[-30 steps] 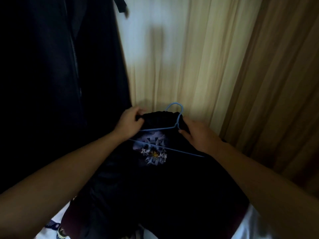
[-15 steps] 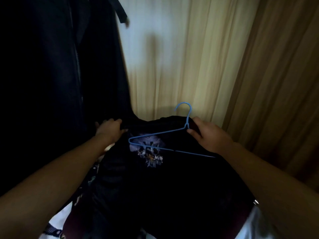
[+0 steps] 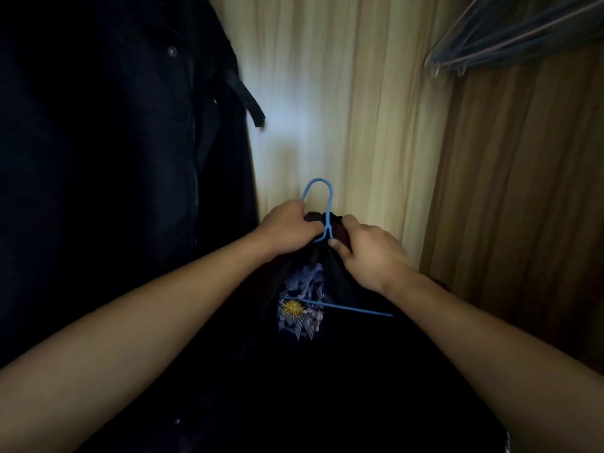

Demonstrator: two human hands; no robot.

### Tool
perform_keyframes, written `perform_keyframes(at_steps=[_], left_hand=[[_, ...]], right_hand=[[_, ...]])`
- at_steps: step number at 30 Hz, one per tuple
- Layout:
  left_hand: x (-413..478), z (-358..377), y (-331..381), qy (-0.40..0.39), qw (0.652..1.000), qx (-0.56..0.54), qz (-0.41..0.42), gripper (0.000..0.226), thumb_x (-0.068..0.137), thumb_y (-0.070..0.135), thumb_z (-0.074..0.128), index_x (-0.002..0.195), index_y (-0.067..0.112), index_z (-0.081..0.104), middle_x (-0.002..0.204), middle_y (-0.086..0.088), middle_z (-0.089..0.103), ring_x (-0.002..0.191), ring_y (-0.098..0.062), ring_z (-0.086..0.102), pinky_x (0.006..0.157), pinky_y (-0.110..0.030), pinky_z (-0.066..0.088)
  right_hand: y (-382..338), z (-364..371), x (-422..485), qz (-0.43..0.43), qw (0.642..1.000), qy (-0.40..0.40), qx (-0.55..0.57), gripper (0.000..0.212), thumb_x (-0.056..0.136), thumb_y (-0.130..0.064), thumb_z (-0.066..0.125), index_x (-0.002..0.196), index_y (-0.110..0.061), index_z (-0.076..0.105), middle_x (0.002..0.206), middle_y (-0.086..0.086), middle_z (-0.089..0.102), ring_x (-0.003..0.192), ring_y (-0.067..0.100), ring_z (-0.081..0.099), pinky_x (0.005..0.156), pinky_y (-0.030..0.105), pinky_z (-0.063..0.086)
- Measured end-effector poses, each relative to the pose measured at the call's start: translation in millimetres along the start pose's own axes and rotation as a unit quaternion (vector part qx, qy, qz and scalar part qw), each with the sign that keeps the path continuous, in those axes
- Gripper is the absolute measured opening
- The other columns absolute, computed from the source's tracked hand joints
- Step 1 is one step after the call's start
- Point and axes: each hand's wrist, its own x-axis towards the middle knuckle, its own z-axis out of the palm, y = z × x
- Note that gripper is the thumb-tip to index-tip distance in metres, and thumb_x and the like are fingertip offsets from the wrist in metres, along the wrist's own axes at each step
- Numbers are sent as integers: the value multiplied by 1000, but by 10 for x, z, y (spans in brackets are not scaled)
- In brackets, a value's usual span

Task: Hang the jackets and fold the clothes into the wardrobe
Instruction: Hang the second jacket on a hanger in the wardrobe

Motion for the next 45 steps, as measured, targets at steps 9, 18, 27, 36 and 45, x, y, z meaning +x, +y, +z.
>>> perform_keyframes(at_steps=[9,18,27,36,45], left_hand=[[-21,-447,-169,-99,968,162,164,69,79,76,47,145,63,30,150,5,32,143,-17,26,120,-46,22],[86,-491,4,89,893,340,280,62,91,80,27,135,37,34,113,5,68,98,-26,67,69,-37,53],[433,-980,228,181,928,284,159,64,97,71,34,142,26,42,111,-10,69,100,-36,66,74,-41,52],[762,-1255,817,175,934,270,153,54,100,66,34,127,21,47,108,-9,67,100,-35,63,67,-37,40],[562,-1169,1137,197,913,265,240,52,100,67,32,133,27,40,103,-5,68,96,-32,65,64,-35,40]], right_hand=[[151,-655,0,65,990,114,54,34,98,-51,57,111,-21,51,100,19,70,96,45,65,75,45,53],[-72,-965,87,33,987,158,9,31,100,-46,57,110,-18,51,106,11,68,100,40,63,73,42,48],[76,-1722,221,77,963,175,-191,27,106,-47,40,118,-23,43,120,11,62,100,43,66,71,43,48],[-101,-2353,583,108,930,227,-269,28,106,-41,41,121,-17,46,117,13,63,102,43,64,69,40,38],[-231,-2358,687,113,945,198,-235,28,106,-39,44,121,-17,47,119,14,62,106,44,62,72,41,37]])
